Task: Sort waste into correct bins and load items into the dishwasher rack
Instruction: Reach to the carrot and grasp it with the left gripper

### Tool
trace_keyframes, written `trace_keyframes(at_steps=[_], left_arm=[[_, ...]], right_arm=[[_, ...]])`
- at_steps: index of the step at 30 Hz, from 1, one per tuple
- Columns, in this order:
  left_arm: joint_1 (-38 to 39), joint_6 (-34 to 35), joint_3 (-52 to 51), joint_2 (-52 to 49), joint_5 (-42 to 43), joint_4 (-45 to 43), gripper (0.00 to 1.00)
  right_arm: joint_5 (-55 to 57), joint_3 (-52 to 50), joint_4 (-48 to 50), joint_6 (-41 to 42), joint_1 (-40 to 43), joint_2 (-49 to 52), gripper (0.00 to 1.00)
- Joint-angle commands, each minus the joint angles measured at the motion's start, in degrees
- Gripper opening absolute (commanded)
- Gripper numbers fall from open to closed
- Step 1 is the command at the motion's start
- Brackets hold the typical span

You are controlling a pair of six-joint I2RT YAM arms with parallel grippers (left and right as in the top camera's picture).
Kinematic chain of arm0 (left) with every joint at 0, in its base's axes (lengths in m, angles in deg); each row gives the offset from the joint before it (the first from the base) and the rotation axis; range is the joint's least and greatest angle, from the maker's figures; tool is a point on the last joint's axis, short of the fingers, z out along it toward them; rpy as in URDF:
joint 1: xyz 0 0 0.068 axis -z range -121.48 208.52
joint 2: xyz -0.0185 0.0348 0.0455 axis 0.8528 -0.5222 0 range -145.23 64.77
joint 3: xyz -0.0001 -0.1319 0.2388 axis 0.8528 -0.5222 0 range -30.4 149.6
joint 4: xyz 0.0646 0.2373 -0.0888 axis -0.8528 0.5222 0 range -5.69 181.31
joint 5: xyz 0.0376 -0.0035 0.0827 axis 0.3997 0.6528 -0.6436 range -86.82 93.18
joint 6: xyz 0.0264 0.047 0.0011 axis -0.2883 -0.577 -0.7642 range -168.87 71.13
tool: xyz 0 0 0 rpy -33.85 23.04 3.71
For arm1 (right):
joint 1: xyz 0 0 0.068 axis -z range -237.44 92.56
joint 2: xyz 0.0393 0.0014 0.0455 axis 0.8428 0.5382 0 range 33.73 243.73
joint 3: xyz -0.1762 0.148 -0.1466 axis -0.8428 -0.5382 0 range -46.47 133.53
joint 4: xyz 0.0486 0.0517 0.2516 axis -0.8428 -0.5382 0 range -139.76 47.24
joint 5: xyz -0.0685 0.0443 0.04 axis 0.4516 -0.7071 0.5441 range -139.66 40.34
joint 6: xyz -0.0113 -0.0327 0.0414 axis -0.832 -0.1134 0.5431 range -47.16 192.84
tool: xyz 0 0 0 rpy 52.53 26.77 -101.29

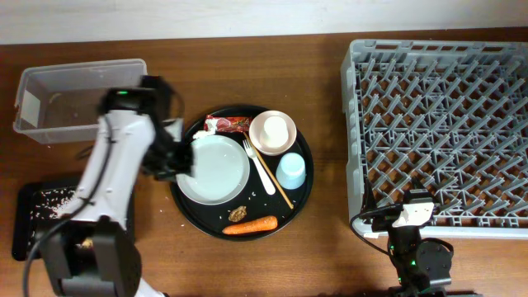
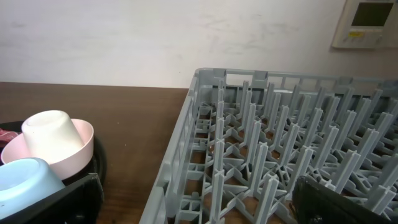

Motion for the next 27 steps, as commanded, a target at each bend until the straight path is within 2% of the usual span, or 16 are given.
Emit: trace_keyframes(at_steps=[1,7,9,10,12,13,17,20,22,27], left_arm=[[10.21,-0.94,-1.53,0.48,2.23,-0.72,0.47],[23.5,0.13,-8.35,0.48,1.92,-7.41,0.47],[26.97,-0.42,-10.14,0.48,0.96,-10.45,0.57],[28.48,-0.42,-10.93,0.48,-0.07,-12.04,0.67],[31.8,-0.39,-12.33,0.48,-4.04,-15.1,0.8],[33.07,-0.39,-12.66,0.48,-5.92,-15.69,0.82],[37.03,-0.46,-12.72,0.48,-11.58,-16.33,0.81],[37.35,-2.97,-13.51,0.48,-11.54,-17.03,0.8],[37.38,-5.79,-14.93,0.48,-11.26,-17.62,0.73],[38.47,-10.01,-18.32,0.48,-11.3,-20.28,0.73]], right_arm=[[-0.11,-0.31,-0.44,-0.39,0.42,-0.44,0.99],[-0.09,-0.31,-0.44,-0.39,0.42,-0.44,0.99],[-0.11,-0.31,-0.42,-0.39,0.42,-0.44,0.99],[-0.11,-0.31,-0.42,-0.39,0.42,-0.44,0.99],[-0.11,-0.31,-0.42,-0.39,0.42,-0.44,0.99],[-0.11,-0.31,-0.42,-0.39,0.42,-0.44,0.99],[-0.11,-0.31,-0.42,-0.39,0.42,-0.44,0.99],[-0.11,-0.31,-0.42,-0.39,0.42,-0.44,0.99],[-0.11,-0.31,-0.42,-0.39,0.42,-0.44,0.99],[-0.11,-0.31,-0.42,-0.39,0.42,-0.44,0.99]])
